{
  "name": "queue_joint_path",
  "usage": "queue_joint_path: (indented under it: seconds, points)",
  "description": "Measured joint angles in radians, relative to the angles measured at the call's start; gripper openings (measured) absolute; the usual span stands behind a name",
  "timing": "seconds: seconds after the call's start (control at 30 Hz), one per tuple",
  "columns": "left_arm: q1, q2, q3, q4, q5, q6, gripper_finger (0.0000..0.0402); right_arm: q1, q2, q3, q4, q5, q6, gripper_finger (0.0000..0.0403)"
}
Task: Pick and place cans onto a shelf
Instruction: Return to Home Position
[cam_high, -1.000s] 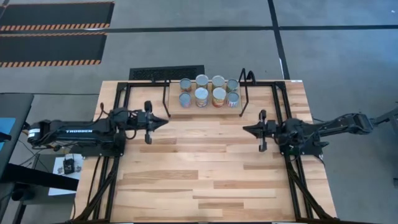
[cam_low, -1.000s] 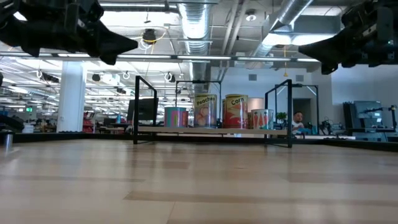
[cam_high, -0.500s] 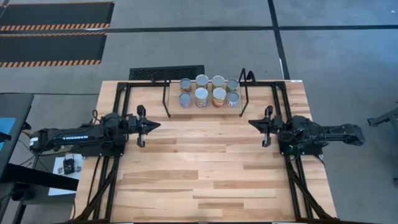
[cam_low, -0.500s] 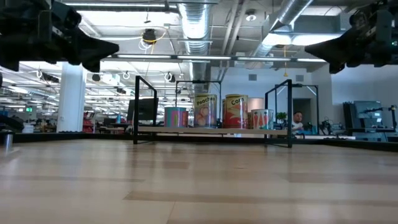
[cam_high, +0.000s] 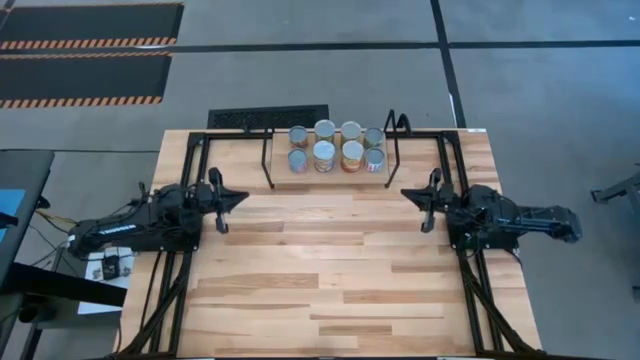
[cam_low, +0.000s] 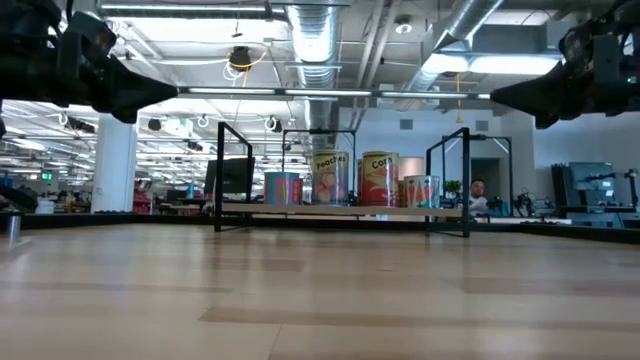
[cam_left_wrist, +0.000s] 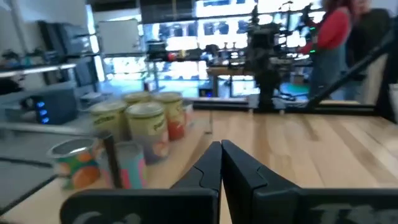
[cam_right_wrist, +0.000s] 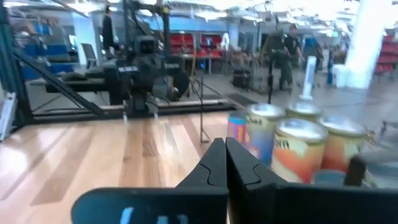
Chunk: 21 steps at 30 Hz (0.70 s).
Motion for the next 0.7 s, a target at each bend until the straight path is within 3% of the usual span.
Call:
queue_joint_path:
  seconds: [0.4, 0.7]
  points:
    - [0.000, -0.002, -0.002, 0.004, -0.073, -0.021, 0.0000, -0.090, 0.005, 0.000, -0.015, 0.110, 0.007, 0.0009]
    - [0.000, -0.001, -0.003, 0.004, -0.070, -0.046, 0.0000, -0.114, 0.004, -0.001, -0.017, 0.115, 0.015, 0.0030]
